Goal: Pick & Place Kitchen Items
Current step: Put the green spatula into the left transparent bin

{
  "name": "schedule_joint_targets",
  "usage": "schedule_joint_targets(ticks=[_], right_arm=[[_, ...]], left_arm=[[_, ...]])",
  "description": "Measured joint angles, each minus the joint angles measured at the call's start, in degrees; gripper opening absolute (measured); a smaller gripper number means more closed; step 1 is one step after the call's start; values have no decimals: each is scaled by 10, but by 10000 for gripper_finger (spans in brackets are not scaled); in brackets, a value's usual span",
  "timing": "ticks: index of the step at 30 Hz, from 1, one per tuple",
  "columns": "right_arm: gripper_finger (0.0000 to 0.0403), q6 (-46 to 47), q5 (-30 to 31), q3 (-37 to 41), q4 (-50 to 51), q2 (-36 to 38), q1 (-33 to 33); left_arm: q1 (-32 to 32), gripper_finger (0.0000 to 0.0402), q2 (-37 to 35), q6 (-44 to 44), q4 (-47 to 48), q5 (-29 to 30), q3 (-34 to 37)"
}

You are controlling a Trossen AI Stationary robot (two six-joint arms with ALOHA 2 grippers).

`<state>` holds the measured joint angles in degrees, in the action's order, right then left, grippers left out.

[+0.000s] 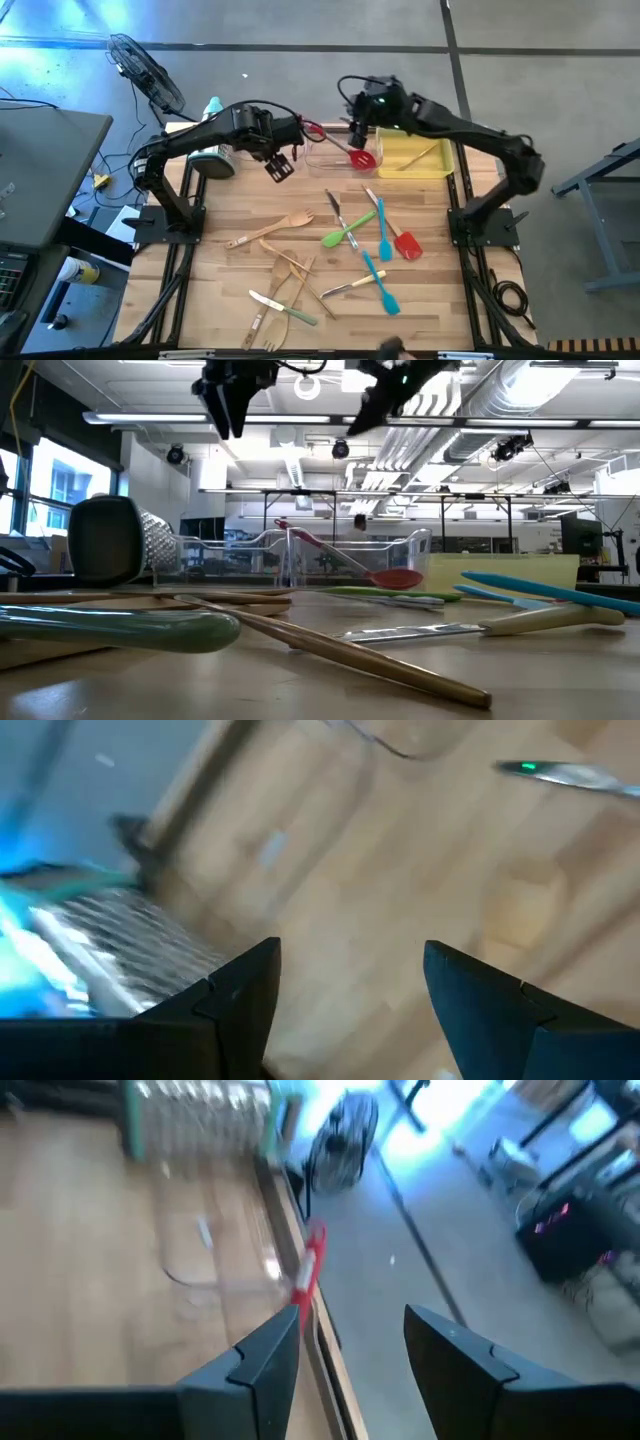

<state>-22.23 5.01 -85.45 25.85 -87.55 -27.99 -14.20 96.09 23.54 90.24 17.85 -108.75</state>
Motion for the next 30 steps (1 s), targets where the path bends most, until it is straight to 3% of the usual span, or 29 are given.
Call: schedule_joint_targets(ticks=[4,9,12,21,27,30], right_arm=[[172,19,11,0,26,66,33],[172,52,1,0,98,133,58],[172,75,-34,0,145,164,59],[172,98,-185,0,273,197,59],[172,103,-327,0,404,185,59],[172,98,-341,0,444,177,69]], left_arm=[[10,239,0,30,-2,-109,0],[65,239,0,79,-2,-145,0],[113,239,0,126,-2,-141,0],[248,239,6,272,-13,-50,0],[292,239,5,288,-38,-48,0],[301,239,5,286,-37,-46,0]])
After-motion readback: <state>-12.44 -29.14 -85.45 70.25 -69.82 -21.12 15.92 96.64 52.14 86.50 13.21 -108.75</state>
